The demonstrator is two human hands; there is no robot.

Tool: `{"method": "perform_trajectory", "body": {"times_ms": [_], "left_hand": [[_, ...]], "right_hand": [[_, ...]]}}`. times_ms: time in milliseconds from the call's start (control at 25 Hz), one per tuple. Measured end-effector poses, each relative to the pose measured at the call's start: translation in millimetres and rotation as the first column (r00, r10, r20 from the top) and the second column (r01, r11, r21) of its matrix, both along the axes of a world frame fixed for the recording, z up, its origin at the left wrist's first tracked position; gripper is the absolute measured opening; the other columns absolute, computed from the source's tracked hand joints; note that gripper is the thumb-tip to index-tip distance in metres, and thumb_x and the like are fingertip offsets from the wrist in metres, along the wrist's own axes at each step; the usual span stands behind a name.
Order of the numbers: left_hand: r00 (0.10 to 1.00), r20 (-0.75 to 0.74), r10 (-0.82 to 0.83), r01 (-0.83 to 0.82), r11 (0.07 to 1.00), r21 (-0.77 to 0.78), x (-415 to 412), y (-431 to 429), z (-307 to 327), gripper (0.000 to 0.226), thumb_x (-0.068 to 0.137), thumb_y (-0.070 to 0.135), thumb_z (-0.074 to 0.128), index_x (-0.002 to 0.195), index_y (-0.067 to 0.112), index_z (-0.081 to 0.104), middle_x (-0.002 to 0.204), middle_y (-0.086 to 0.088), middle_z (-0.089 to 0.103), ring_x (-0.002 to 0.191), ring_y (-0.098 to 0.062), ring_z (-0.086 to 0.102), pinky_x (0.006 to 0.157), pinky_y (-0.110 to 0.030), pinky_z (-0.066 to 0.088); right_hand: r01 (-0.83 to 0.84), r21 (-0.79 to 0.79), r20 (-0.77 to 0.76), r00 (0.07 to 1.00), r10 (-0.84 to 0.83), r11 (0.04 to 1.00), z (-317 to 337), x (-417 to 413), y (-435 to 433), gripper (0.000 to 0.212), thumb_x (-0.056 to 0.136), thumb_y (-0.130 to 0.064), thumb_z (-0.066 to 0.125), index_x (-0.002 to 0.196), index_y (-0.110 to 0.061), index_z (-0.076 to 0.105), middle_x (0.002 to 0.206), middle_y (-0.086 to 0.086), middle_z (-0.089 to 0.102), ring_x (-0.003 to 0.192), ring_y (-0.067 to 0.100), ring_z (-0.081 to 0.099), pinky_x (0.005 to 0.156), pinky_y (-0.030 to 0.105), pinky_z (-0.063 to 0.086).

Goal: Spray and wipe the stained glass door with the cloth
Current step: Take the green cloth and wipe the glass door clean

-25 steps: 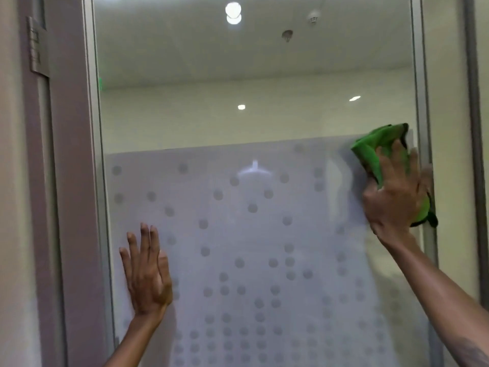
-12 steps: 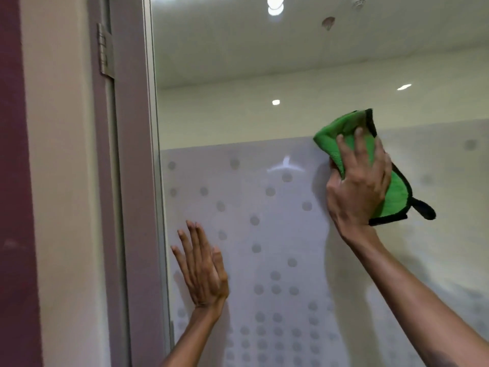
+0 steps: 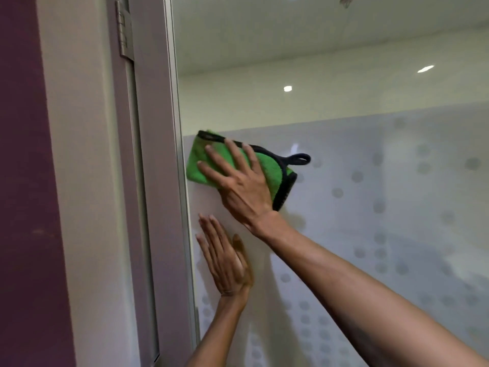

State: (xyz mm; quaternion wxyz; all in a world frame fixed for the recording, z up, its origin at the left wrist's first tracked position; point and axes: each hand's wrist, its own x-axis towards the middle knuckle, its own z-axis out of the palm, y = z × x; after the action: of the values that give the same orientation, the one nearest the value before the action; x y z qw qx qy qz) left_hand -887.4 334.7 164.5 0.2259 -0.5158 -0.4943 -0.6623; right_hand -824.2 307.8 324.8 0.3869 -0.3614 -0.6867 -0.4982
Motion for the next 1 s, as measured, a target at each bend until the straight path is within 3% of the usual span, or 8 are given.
{"method": "perform_trajectory", "body": {"times_ms": [120,240,400,600,840,920,1000], "left_hand": [[0.997,0.081,0.002,0.001,0.999,-0.035,-0.4,-0.5,0.2,0.062,0.106,0.029,0.024,0.156,-0.009,0.024,0.167,-0.022,0.018,0.157,-0.036,0.018,0.128,-0.052,0.012],[0.998,0.065,0.024,-0.023,1.0,-0.022,-1.4,2.0,-4.0,0.06,0.106,0.025,0.026,0.156,-0.009,0.024,0.167,-0.021,0.018,0.158,-0.034,0.015,0.128,-0.052,0.012],[0.998,0.041,0.042,-0.042,0.999,-0.015,-3.6,5.5,-4.6,0.058,0.106,0.024,0.024,0.159,0.0,0.023,0.17,-0.015,0.014,0.159,-0.031,0.01,0.128,-0.054,0.011],[0.998,-0.032,0.048,-0.047,0.999,0.011,-2.8,5.1,-5.4,0.06,0.107,0.03,0.024,0.163,0.014,0.013,0.171,-0.01,0.01,0.159,-0.034,0.005,0.128,-0.054,0.003],[0.998,-0.028,0.047,-0.047,0.999,0.011,4.2,0.0,-4.3,0.06,0.105,0.026,0.026,0.163,0.015,0.012,0.171,-0.006,0.009,0.159,-0.036,0.005,0.127,-0.056,0.003],[0.999,-0.028,0.044,-0.043,0.999,0.025,4.8,-0.8,-3.8,0.059,0.106,0.026,0.026,0.163,0.016,0.013,0.171,-0.007,0.01,0.158,-0.037,0.006,0.126,-0.056,0.002],[0.999,-0.017,0.031,-0.031,0.999,0.033,3.0,0.5,-3.4,0.058,0.106,0.026,0.028,0.162,0.015,0.017,0.17,-0.01,0.014,0.158,-0.039,0.008,0.126,-0.056,0.002]], "right_hand": [[0.078,-0.062,0.231,0.971,-0.062,0.995,-0.2,6.7,0.0,0.064,0.095,-0.01,0.045,0.152,-0.039,0.042,0.167,-0.004,0.028,0.156,0.035,0.02,0.127,0.055,0.013],[0.144,-0.057,0.397,0.911,-0.11,0.988,-8.6,29.8,-5.5,0.065,0.094,-0.011,0.033,0.152,-0.039,0.041,0.169,-0.005,0.025,0.157,0.034,0.016,0.127,0.056,0.01],[0.172,-0.027,0.487,0.862,-0.138,0.985,-31.6,78.1,-12.2,0.063,0.096,-0.013,0.029,0.152,-0.038,0.04,0.168,-0.006,0.025,0.157,0.033,0.017,0.127,0.056,0.011],[0.127,0.072,0.492,0.858,-0.146,0.989,-58.1,201.9,-28.5,0.065,0.09,-0.005,0.048,0.147,-0.036,0.051,0.163,-0.007,0.037,0.153,0.032,0.031,0.125,0.055,0.024],[0.144,0.149,0.159,0.973,-0.168,0.978,-97.3,370.6,-54.7,0.058,0.091,-0.003,0.052,0.141,-0.031,0.06,0.155,-0.001,0.049,0.147,0.036,0.041,0.115,0.059,0.037],[0.162,0.149,-0.06,0.986,-0.154,0.976,-117.5,407.0,-63.1,0.064,0.084,-0.002,0.057,0.142,-0.029,0.058,0.153,0.004,0.05,0.146,0.039,0.042,0.114,0.061,0.036],[0.197,0.148,-0.405,0.906,-0.122,0.969,-142.6,418.6,-68.9,0.076,0.072,0.008,0.062,0.141,-0.024,0.058,0.152,0.007,0.051,0.143,0.04,0.044,0.113,0.062,0.037]]}}
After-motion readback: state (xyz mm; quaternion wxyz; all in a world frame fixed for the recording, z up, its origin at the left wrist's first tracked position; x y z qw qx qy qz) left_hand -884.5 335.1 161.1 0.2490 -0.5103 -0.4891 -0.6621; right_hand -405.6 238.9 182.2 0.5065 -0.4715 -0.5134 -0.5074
